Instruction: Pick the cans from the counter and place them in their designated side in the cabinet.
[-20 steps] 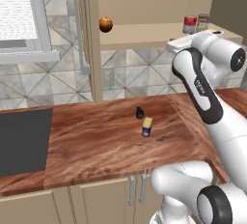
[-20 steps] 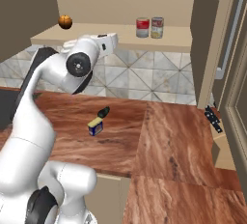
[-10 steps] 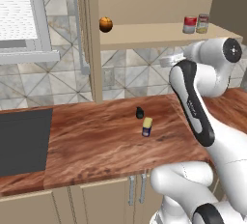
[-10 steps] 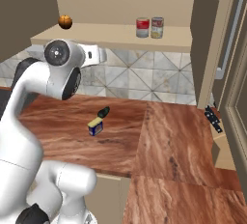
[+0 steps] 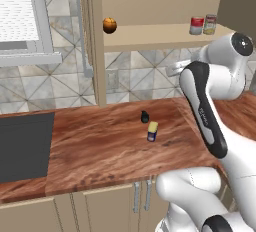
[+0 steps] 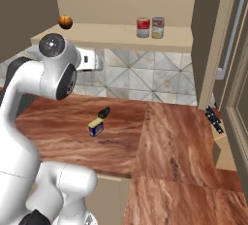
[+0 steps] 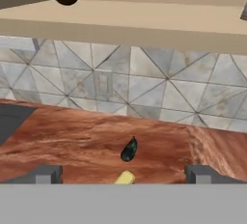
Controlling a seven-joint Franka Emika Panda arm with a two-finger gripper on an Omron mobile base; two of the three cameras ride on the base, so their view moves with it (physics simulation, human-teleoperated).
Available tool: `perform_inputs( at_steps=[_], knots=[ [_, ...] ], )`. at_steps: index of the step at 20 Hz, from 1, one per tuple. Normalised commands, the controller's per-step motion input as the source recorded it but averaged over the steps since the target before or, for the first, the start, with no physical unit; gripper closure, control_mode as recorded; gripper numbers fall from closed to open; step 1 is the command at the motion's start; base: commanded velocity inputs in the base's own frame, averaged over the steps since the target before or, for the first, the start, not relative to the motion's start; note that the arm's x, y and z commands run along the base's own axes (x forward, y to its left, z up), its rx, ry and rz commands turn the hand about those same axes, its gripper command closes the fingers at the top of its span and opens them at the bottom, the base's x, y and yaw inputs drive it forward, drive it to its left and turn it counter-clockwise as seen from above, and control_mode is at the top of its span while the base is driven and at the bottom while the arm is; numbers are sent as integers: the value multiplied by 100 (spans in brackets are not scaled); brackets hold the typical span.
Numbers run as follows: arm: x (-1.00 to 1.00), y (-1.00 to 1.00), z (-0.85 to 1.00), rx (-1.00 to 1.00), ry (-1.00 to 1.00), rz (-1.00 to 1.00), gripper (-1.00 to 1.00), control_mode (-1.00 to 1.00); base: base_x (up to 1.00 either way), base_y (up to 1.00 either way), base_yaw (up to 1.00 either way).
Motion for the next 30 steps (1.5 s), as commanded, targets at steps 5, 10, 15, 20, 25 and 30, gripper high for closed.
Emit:
perform_inputs(
  at_steps=[5,10,15,20,25,30],
  knots=[
    [-19,5,-54,0,10,-12,-100,-100,0,0,0],
    [-1,15,-45,5,17,-11,-100,-100,0,0,0],
    [0,14,-49,10,16,-8,-100,-100,0,0,0],
    [0,19,-36,2,19,-12,-100,-100,0,0,0],
    [3,9,-39,6,17,-7,-100,-100,0,0,0],
    [20,4,-29,3,4,-1,-100,-100,0,0,0]
  ],
)
